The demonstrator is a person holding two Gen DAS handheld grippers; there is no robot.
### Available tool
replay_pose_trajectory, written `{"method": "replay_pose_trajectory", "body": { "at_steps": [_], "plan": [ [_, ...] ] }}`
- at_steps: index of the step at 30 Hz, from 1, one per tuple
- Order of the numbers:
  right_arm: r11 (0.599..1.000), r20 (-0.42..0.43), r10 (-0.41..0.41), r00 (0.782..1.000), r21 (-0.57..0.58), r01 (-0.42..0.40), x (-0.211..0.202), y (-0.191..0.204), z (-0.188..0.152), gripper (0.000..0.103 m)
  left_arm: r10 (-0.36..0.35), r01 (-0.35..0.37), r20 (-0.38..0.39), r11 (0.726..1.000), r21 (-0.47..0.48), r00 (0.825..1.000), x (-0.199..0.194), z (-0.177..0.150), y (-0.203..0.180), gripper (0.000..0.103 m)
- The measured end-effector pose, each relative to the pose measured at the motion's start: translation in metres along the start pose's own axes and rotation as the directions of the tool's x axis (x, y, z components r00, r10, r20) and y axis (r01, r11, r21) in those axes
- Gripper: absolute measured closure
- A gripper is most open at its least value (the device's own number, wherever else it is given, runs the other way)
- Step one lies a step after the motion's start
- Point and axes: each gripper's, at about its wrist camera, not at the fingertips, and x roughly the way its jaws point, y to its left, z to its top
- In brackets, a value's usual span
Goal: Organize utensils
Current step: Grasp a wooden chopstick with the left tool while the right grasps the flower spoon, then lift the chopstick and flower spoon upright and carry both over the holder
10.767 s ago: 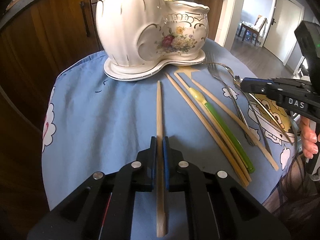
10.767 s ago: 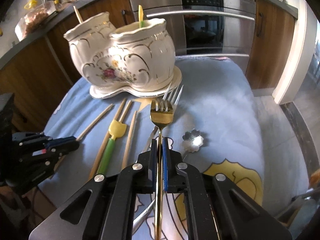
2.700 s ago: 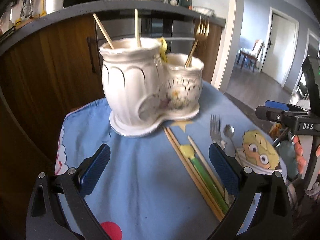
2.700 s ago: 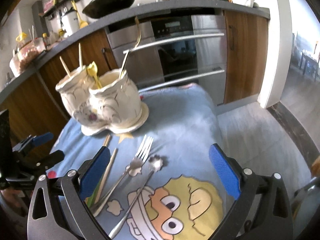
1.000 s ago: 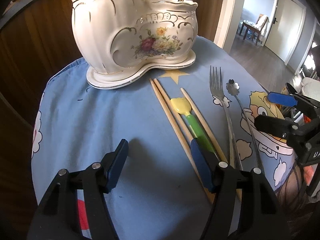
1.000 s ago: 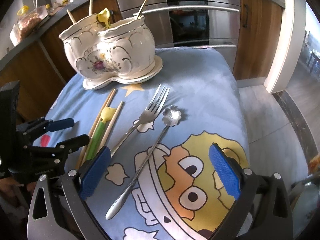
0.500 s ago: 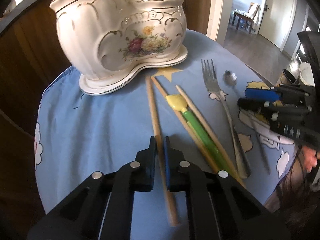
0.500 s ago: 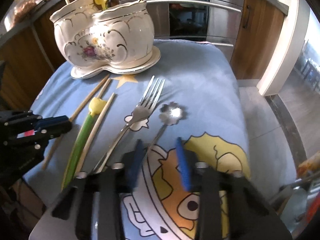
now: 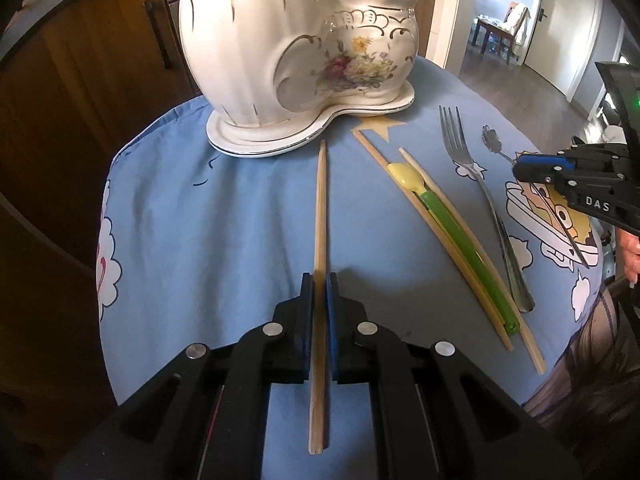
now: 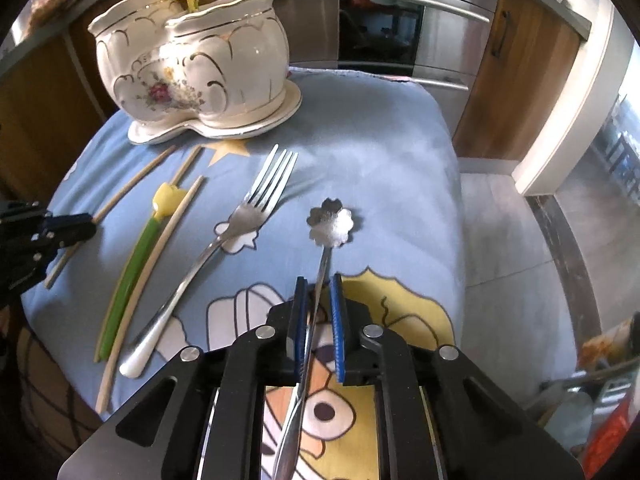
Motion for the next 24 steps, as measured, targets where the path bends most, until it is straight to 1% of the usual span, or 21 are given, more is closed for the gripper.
{"method": "replay_pose_trajectory", "body": {
  "at_steps": [3, 5, 8, 12, 14, 17, 20, 24],
  "plan": [
    [1.0, 0.014, 0.007, 1.0, 0.002, -0.007, 0.002, -0.001, 0.001, 0.092, -0.009, 0.009, 0.015, 1.0, -0.011, 1.0, -0.001, -0.001, 0.003, 0.097],
    [1.0, 0.024, 0.015, 1.0, 0.002, -0.015, 0.002, -0.001, 0.0, 0.097, -0.011, 0.012, 0.029, 1.0, -0.007, 1.0, -0.003, -0.005, 0.007, 0.097],
    [1.0, 0.047, 0.016, 0.999, 0.0, -0.016, -0.002, 0.0, -0.003, 0.099, -0.014, 0.014, 0.038, 1.0, -0.009, 0.999, -0.006, -0.01, 0.009, 0.097],
    [1.0, 0.1, 0.018, 0.995, -0.005, -0.018, -0.014, 0.001, -0.003, 0.099, -0.02, 0.02, 0.041, 1.0, -0.008, 0.999, -0.008, -0.013, 0.011, 0.097],
    [1.0, 0.14, 0.019, 0.99, -0.012, -0.017, -0.024, 0.002, -0.002, 0.099, -0.026, 0.026, 0.05, 1.0, -0.007, 0.998, -0.013, -0.015, 0.01, 0.097],
    [0.999, 0.207, 0.037, 0.978, -0.02, -0.033, -0.041, 0.005, -0.002, 0.099, -0.041, 0.041, 0.075, 0.999, 0.005, 0.996, -0.026, -0.016, 0.009, 0.097],
    [0.998, 0.281, 0.051, 0.958, -0.035, -0.043, -0.058, 0.007, -0.001, 0.099, -0.053, 0.052, 0.104, 0.999, 0.017, 0.993, -0.038, -0.017, 0.007, 0.097],
    [0.997, 0.342, 0.056, 0.938, -0.06, -0.037, -0.074, 0.014, -0.001, 0.099, -0.071, 0.066, 0.143, 0.997, 0.038, 0.987, -0.054, -0.017, 0.003, 0.097]
  ]
}}
